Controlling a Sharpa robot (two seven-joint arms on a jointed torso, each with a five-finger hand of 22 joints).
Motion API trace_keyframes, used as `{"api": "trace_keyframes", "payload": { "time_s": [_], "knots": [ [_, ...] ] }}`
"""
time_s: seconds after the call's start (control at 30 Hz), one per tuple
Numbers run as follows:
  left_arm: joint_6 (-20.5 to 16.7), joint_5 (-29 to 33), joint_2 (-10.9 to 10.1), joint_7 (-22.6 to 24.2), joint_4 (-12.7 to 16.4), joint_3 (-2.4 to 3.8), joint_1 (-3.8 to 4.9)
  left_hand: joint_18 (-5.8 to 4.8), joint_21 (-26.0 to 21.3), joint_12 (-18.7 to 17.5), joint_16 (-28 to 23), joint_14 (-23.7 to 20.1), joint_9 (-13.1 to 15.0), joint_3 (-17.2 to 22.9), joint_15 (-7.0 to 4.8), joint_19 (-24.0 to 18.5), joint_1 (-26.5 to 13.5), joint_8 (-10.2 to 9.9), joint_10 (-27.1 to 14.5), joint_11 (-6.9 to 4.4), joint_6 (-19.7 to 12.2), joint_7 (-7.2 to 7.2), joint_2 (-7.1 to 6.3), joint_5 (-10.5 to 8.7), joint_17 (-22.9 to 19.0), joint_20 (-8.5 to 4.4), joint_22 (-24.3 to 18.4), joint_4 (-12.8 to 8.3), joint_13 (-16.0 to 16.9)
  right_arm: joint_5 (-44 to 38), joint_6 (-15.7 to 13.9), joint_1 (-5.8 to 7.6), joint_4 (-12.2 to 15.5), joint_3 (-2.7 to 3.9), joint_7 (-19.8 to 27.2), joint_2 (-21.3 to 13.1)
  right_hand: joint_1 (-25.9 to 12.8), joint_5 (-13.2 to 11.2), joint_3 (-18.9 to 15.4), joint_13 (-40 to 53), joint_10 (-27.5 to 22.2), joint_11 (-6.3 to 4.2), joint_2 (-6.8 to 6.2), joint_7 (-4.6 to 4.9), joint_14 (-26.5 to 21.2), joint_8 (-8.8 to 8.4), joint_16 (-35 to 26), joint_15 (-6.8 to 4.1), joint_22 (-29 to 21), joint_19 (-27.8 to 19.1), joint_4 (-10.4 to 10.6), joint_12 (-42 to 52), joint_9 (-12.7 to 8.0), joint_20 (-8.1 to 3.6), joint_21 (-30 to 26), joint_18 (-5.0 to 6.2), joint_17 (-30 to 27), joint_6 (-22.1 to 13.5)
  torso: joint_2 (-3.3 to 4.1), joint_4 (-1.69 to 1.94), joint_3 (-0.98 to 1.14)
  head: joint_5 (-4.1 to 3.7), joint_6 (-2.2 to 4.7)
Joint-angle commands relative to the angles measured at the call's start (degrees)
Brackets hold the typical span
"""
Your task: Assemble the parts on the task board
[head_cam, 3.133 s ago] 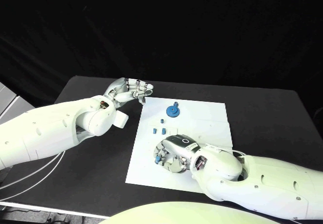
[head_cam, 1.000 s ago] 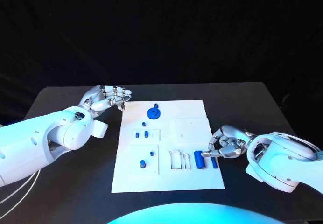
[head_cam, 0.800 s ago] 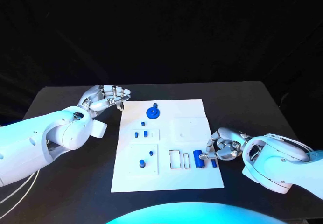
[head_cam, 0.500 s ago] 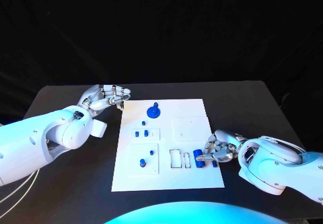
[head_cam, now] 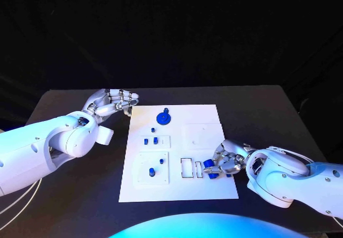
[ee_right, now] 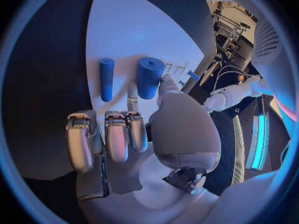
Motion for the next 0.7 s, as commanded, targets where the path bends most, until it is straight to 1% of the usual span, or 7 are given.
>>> {"api": "trace_keyframes", "payload": {
  "time_s": [0.03, 0.17, 0.33, 0.43, 0.5, 0.63, 0.7],
  "knots": [
    [0.61, 0.19, 0.01, 0.37, 0.21, 0.04, 0.0, 0.86, -0.35, 0.33, -0.18, -0.33, -0.09, -0.02, 0.08, -0.55, -0.1, 0.21, -0.46, 0.03, 0.14, 0.38, 0.67, 0.27, -0.06, -0.03, -0.05, -0.21, -0.05, -0.38, 3.37, -1.15, -0.41, -0.82, -2.48, 0.37, 1.32, 0.68, 0.73, 12.85, 4.43, -0.6, 1.13, -0.07, 6.08, 0.5, 0.27, -0.56, 15.05, 5.99, -0.23, -0.23, -3.09, -0.58, 0.24, -0.81, 15.09, 0.56, -0.03, 0.02, -0.02, 0.03, 0.0],
    [0.59, 0.19, -0.03, 0.36, 0.21, 0.04, 0.0, 0.87, -0.37, 0.36, -0.17, -0.35, -0.1, -0.02, 0.09, -0.57, -0.15, 0.24, -0.51, 0.04, 0.13, 0.38, 0.73, 0.29, -0.07, -0.02, -0.06, -0.19, -0.06, -0.42, 1.2, -1.27, -0.23, -0.82, -2.7, 0.33, 3.19, 1.69, 2.05, 12.98, 4.55, -0.98, 2.67, -0.51, 6.08, 1.25, 0.27, -0.87, 15.05, 5.99, -0.33, -0.11, -2.88, -0.84, 0.24, -0.81, 15.09, 1.31, -0.01, -0.01, 0.01, 0.24, 0.0],
    [0.59, 0.19, 0.01, 0.36, 0.15, 0.04, -0.01, 0.87, -0.37, 0.36, -0.17, -0.35, -0.1, -0.02, 0.09, -0.57, -0.15, 0.24, -0.51, 0.04, 0.13, 0.38, 0.73, 0.29, -0.07, -0.02, -0.06, -0.19, -0.06, 1.29, -2.22, -1.13, 0.7, -0.71, -2.38, -0.28, 4.22, 4.2, 2.73, 13.16, 4.7, -1.47, 3.45, -1.08, 6.08, 2.18, 0.27, -1.26, 15.05, 5.99, -0.33, 0.06, -2.66, -1.18, 0.24, -0.81, 15.09, 2.23, -0.06, -0.03, 0.0, 0.34, 0.12],
    [0.59, 0.19, 0.05, 0.34, 0.1, 0.04, -0.01, 0.87, -0.37, 0.36, -0.17, -0.35, -0.1, -0.02, 0.09, -0.57, -0.15, 0.24, -0.51, 0.04, 0.13, 0.38, 0.73, 0.29, -0.07, -0.02, -0.06, -0.19, -0.06, 4.04, -3.63, -0.02, 1.55, -0.6, -2.0, -0.72, 4.25, 4.7, 2.91, 13.28, 4.79, -1.65, 3.83, -1.3, 6.08, 2.52, 0.27, -1.41, 15.05, 5.99, -0.31, 0.19, -2.56, -1.3, 0.24, -0.81, 15.09, 2.6, -0.09, 0.02, -0.02, 0.24, 0.14],
    [0.6, 0.2, 0.08, 0.31, 0.07, 0.04, -0.01, 0.87, -0.38, 0.38, -0.17, -0.36, -0.1, -0.02, 0.09, -0.58, -0.18, 0.27, -0.55, 0.04, 0.12, 0.38, 0.75, 0.31, -0.08, -0.01, -0.07, -0.18, -0.08, 6.89, -4.18, 1.28, 2.11, -0.56, -1.73, -0.88, 4.09, 4.92, 2.99, 13.41, 4.89, -1.73, 4.12, -1.38, 6.08, 2.66, 0.27, -1.48, 15.05, 5.99, -0.28, 0.37, -2.52, -1.37, 0.24, -0.81, 15.09, 2.71, -0.09, 0.01, -0.02, 0.2, 0.14],
    [0.61, 0.2, 0.18, 0.24, 0.03, 0.04, -0.01, 0.87, -0.38, 0.38, -0.17, -0.36, -0.1, -0.02, 0.09, -0.58, -0.18, 0.27, -0.55, 0.04, 0.12, 0.38, 0.75, 0.31, -0.08, -0.01, -0.07, -0.18, -0.08, 12.27, -4.52, 3.27, 3.2, -0.52, -1.32, -0.85, 3.63, 5.31, 3.09, 13.54, 4.98, -1.84, 4.68, -1.48, 6.08, 2.83, 0.27, -1.59, 15.05, 5.99, -0.25, 0.52, -2.49, -1.47, 0.24, -0.81, 15.09, 2.83, -0.06, 0.04, -0.06, 0.12, 0.21],
    [0.61, 0.21, 0.23, 0.22, 0.02, 0.04, -0.01, 0.87, -0.38, 0.38, -0.17, -0.36, -0.1, -0.02, 0.09, -0.58, -0.18, 0.27, -0.55, 0.04, 0.12, 0.38, 0.75, 0.31, -0.08, -0.01, -0.07, -0.18, -0.08, 14.03, -4.53, 3.77, 3.49, -0.51, -1.18, -0.5, 3.44, 5.45, 3.09, 13.6, 5.02, -1.86, 4.82, -1.5, 6.08, 2.88, 0.27, -1.61, 15.05, 5.99, -0.26, 0.6, -2.49, -1.5, 0.24, -0.81, 15.09, 2.84, -0.07, 0.05, -0.11, 0.06, 0.26]
  ]
}}
